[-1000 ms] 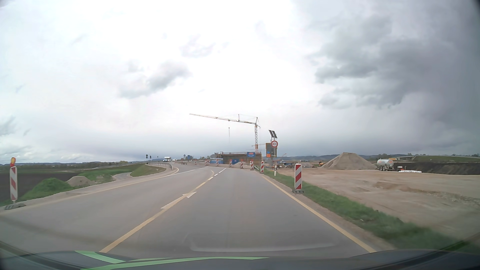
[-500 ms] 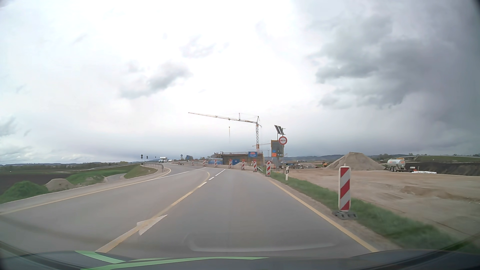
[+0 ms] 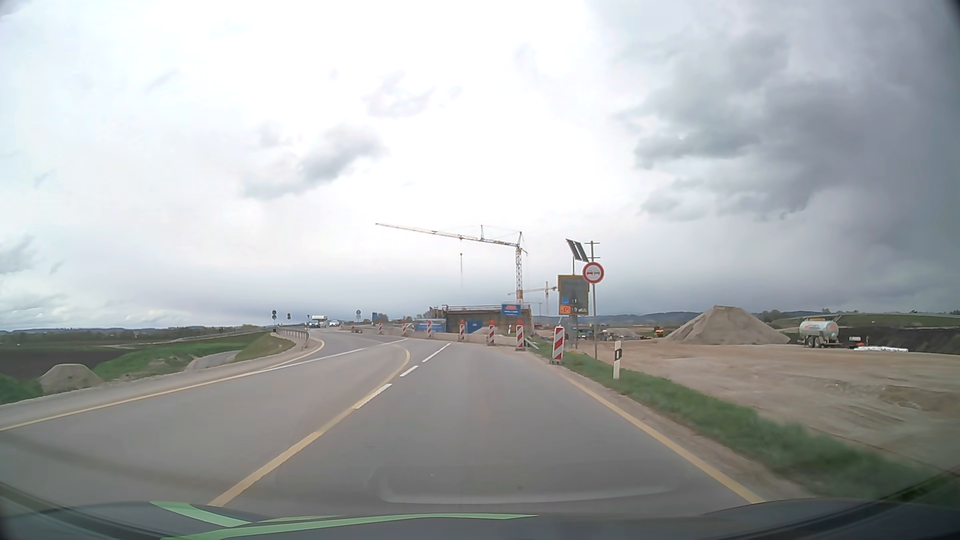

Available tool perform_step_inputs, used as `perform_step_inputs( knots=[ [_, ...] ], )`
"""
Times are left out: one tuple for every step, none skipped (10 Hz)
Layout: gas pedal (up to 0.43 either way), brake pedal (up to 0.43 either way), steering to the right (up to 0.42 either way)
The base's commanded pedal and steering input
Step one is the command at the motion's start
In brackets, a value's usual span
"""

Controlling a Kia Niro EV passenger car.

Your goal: Follow the waypoints while adhering to traffic rules and regulations

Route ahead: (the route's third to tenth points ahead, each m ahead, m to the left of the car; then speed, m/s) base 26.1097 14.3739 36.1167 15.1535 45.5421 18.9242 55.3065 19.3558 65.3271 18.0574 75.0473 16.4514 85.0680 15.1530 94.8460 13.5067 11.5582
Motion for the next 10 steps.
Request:
perform_step_inputs(
  knots=[
    [0.087, 0.000, -0.009],
    [0.087, 0.000, -0.010],
    [0.098, 0.000, -0.012],
    [0.098, 0.000, -0.014],
    [0.098, 0.000, -0.015],
    [0.098, 0.000, -0.016],
    [0.098, 0.000, -0.018],
    [0.098, 0.000, -0.019],
    [0.098, 0.000, -0.021],
    [0.098, 0.000, -0.023]
  ],
)
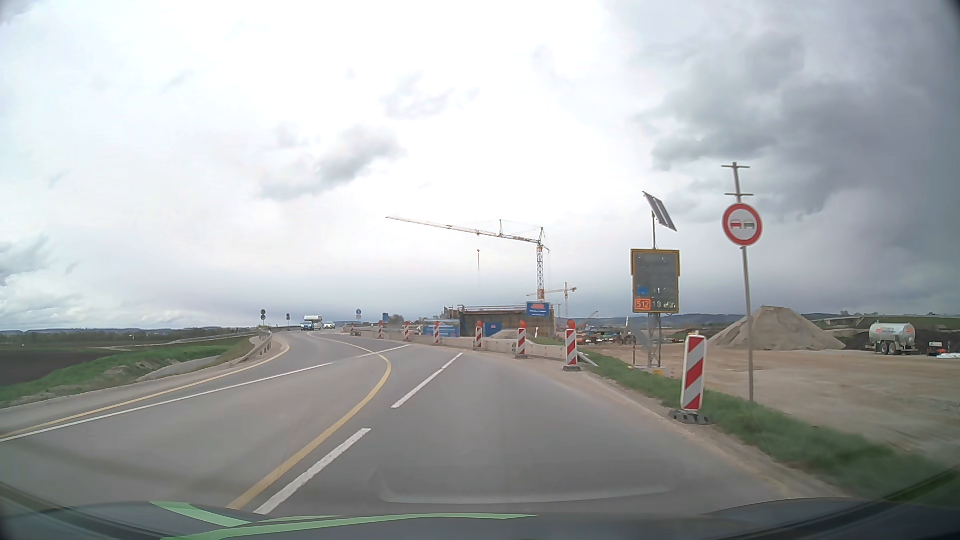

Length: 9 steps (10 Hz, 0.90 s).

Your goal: Follow the waypoints while adhering to traffic rules and regulations

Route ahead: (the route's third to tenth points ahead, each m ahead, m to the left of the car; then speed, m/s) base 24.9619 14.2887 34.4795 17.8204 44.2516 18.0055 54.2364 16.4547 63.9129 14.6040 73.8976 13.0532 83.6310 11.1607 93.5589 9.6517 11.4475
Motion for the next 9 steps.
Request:
perform_step_inputs(
  knots=[
    [0.098, 0.000, -0.025],
    [0.098, 0.000, -0.026],
    [0.098, 0.000, -0.027],
    [0.098, 0.000, -0.028],
    [0.098, 0.000, -0.029],
    [0.110, 0.000, -0.030],
    [0.110, 0.000, -0.032],
    [0.110, 0.000, -0.036],
    [0.110, 0.000, -0.038]
  ],
)
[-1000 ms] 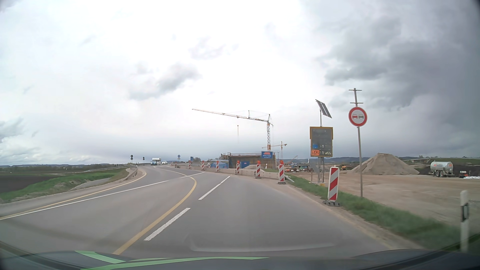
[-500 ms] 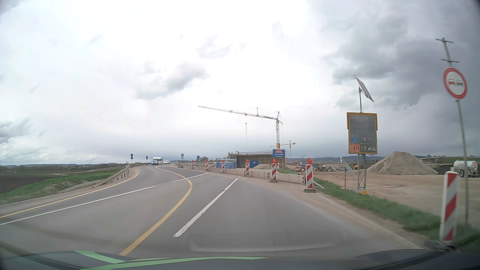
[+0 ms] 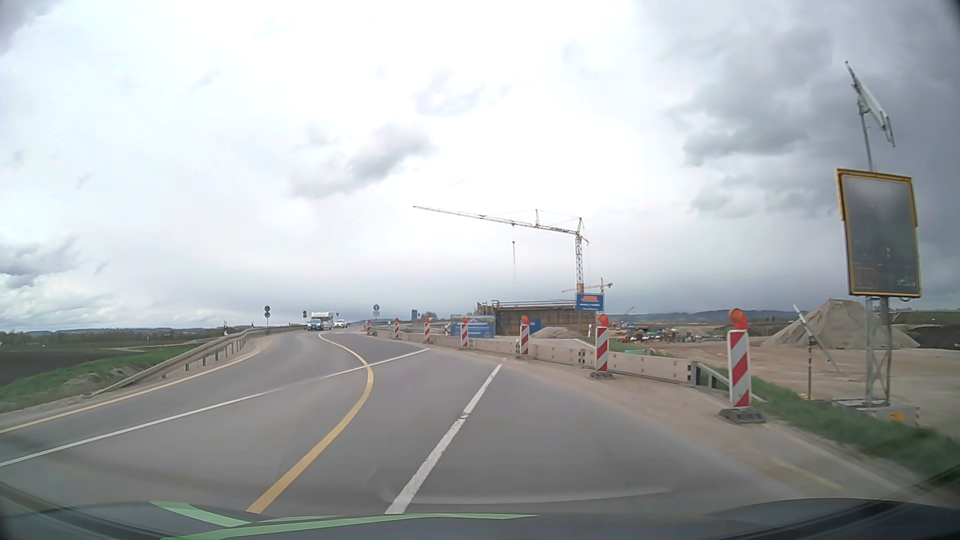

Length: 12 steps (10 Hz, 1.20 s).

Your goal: Follow the waypoints while adhering to traffic rules and regulations

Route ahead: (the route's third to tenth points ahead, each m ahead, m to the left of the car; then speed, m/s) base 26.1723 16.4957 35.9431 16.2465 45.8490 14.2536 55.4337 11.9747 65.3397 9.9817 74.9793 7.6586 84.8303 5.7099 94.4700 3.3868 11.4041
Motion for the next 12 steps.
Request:
perform_step_inputs(
  knots=[
    [0.110, 0.000, -0.038],
    [0.110, 0.000, -0.039],
    [0.110, 0.000, -0.040],
    [0.110, 0.000, -0.041],
    [0.110, 0.000, -0.043],
    [0.110, 0.000, -0.043],
    [0.110, 0.000, -0.044],
    [0.110, 0.000, -0.046],
    [0.110, 0.000, -0.047],
    [0.110, 0.000, -0.048],
    [0.118, 0.000, -0.049],
    [0.118, 0.000, -0.049]
  ],
)
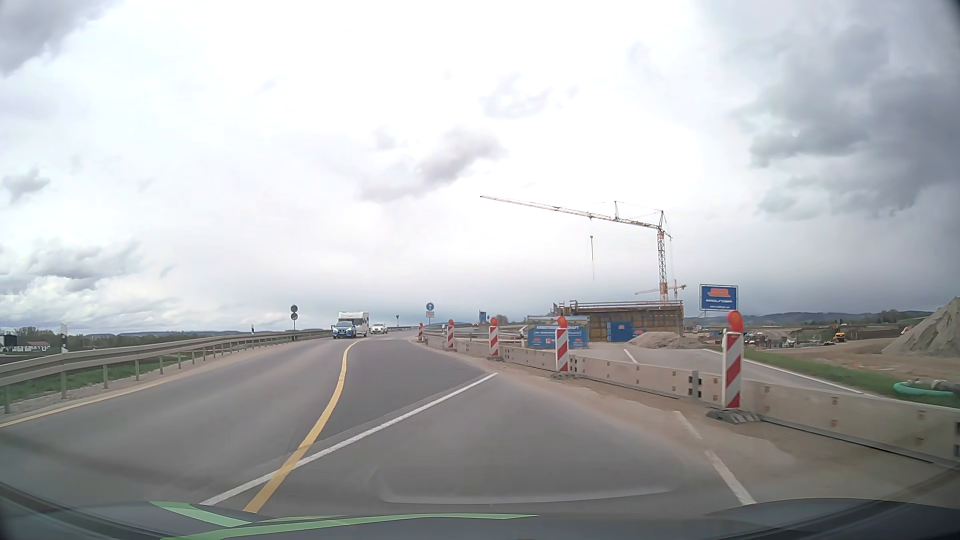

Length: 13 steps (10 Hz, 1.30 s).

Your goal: Follow the waypoints while adhering to traffic rules and regulations

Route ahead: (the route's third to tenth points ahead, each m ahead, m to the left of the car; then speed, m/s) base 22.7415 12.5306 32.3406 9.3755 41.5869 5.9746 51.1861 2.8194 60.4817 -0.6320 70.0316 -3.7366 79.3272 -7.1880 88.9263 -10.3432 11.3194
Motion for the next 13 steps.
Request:
perform_step_inputs(
  knots=[
    [0.118, 0.000, -0.050],
    [0.118, 0.000, -0.051],
    [0.130, 0.000, -0.051],
    [0.130, 0.000, -0.051],
    [0.130, 0.000, -0.051],
    [0.130, 0.000, -0.051],
    [0.130, 0.000, -0.051],
    [0.138, 0.000, -0.051],
    [0.150, 0.000, -0.050],
    [0.157, 0.000, -0.048],
    [0.157, 0.000, -0.046],
    [0.157, 0.000, -0.044],
    [0.157, 0.000, -0.041]
  ],
)
